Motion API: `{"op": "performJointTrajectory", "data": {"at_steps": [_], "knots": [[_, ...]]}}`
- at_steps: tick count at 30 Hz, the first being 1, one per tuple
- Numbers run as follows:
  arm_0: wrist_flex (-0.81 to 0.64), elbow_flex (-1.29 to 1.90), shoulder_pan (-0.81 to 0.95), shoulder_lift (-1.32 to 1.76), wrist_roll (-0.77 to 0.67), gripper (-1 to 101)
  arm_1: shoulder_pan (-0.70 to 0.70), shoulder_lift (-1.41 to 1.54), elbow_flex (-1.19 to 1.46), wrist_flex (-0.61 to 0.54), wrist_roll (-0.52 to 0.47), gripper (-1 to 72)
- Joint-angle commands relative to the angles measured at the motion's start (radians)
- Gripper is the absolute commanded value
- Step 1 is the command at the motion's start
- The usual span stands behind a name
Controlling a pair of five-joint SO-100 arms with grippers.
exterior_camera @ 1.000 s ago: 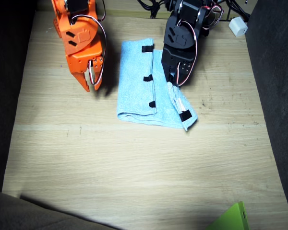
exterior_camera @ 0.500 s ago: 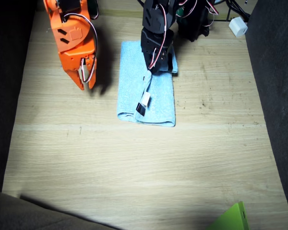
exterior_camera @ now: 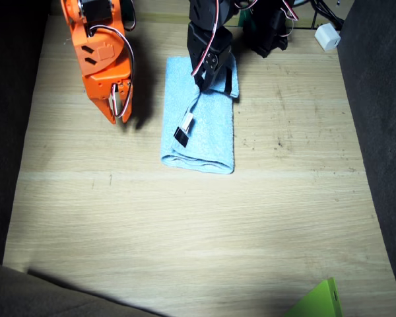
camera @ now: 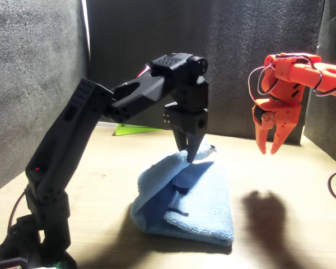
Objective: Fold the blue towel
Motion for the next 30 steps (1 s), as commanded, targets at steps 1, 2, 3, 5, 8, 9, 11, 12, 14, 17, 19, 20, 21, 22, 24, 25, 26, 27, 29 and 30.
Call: {"op": "performJointTrajectory", "data": {"at_steps": [1, 2, 3, 5, 8, 9, 11, 12, 14, 17, 19, 20, 21, 22, 24, 25, 26, 27, 29, 30], "knots": [[0.014, -0.046, -0.017, 0.044, 0.055, -1, -0.003, 0.084, 0.021, -0.011, 0.011, 11.9], [0.015, -0.057, -0.023, 0.035, 0.072, -1, -0.005, 0.086, 0.028, -0.012, 0.011, 11.9], [0.015, -0.074, -0.029, 0.021, 0.086, -1, -0.005, 0.089, 0.032, -0.014, 0.011, 11.9], [0.015, -0.12, -0.026, -0.017, 0.129, -1, -0.006, 0.091, 0.04, -0.015, 0.012, 11.9], [0.017, -0.224, 0.003, -0.101, 0.146, -1, -0.005, 0.101, 0.058, -0.023, 0.017, 11.9], [0.017, -0.241, 0.011, -0.121, 0.152, -1, -0.003, 0.107, 0.067, -0.026, 0.017, 11.9], [0.017, -0.258, 0.021, -0.164, 0.16, -1, 0.005, 0.123, 0.086, -0.028, 0.02, 11.9], [0.017, -0.261, 0.026, -0.184, 0.161, -1, 0.009, 0.13, 0.092, -0.028, 0.02, 11.9], [0.017, -0.275, 0.031, -0.225, 0.161, -1, 0.02, 0.146, 0.1, -0.031, 0.023, 11.9], [0.017, -0.311, 0.026, -0.265, 0.16, -1, 0.034, 0.16, 0.1, -0.032, 0.025, 12.0], [0.017, -0.348, 0.014, -0.291, 0.164, -1, 0.037, 0.16, 0.1, -0.035, 0.026, 12.0], [0.017, -0.357, 0.006, -0.296, 0.169, -1, 0.038, 0.158, 0.1, -0.037, 0.028, 12.0], [0.017, -0.362, -0.003, -0.299, 0.175, -1, 0.04, 0.155, 0.1, -0.037, 0.029, 12.0], [0.017, -0.374, -0.011, -0.307, 0.176, -1, 0.04, 0.152, 0.1, -0.037, 0.031, 12.0], [0.017, -0.391, -0.028, -0.328, 0.175, -1, 0.04, 0.15, 0.103, -0.038, 0.032, 12.0], [0.015, -0.394, -0.038, -0.337, 0.172, -1, 0.04, 0.15, 0.106, -0.04, 0.032, 12.0], [0.015, -0.41, -0.049, -0.356, 0.166, -1, 0.038, 0.15, 0.106, -0.04, 0.032, 12.0], [0.015, -0.423, -0.058, -0.376, 0.163, -1, 0.038, 0.15, 0.107, -0.04, 0.032, 12.0], [0.015, -0.431, -0.077, -0.405, 0.167, 0, 0.037, 0.153, 0.109, -0.037, 0.031, 12.0], [0.015, -0.44, -0.081, -0.42, 0.166, 1, 0.037, 0.155, 0.109, -0.035, 0.029, 12.0]]}}
